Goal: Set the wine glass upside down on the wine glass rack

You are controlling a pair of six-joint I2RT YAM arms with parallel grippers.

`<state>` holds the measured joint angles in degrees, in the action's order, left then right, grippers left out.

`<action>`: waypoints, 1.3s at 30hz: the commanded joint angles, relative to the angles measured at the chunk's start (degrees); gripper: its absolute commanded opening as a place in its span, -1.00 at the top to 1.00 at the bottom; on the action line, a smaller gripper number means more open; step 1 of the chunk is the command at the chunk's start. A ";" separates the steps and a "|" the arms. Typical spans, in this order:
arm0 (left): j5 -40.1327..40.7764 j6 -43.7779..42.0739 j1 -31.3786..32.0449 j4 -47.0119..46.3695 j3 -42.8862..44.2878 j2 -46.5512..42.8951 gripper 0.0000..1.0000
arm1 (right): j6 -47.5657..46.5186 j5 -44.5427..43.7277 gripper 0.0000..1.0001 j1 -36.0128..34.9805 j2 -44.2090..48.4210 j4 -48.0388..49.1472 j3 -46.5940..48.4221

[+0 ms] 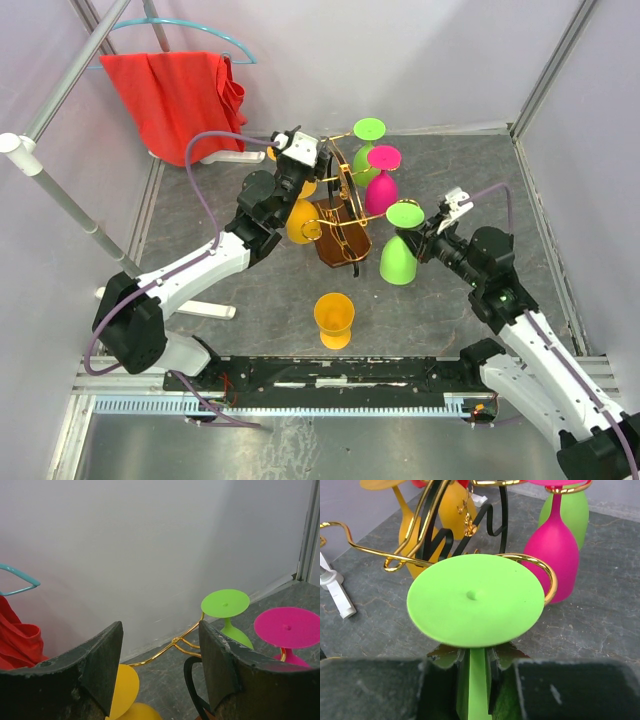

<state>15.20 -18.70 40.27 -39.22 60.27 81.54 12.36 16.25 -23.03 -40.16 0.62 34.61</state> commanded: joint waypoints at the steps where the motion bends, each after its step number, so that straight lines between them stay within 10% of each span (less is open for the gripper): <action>1: 1.15 -0.76 -0.15 -3.37 0.99 -0.87 -0.38 | -1.81 -3.26 0.99 -0.82 -0.99 6.14 -2.31; 39: 2.17 -0.79 -0.89 -5.86 0.23 -0.37 -0.41 | -9.95 -22.81 0.98 -1.34 -10.59 29.11 -8.17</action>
<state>16.45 -18.72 39.62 -40.93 60.27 81.87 3.90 -5.17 -24.53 -49.45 23.53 26.63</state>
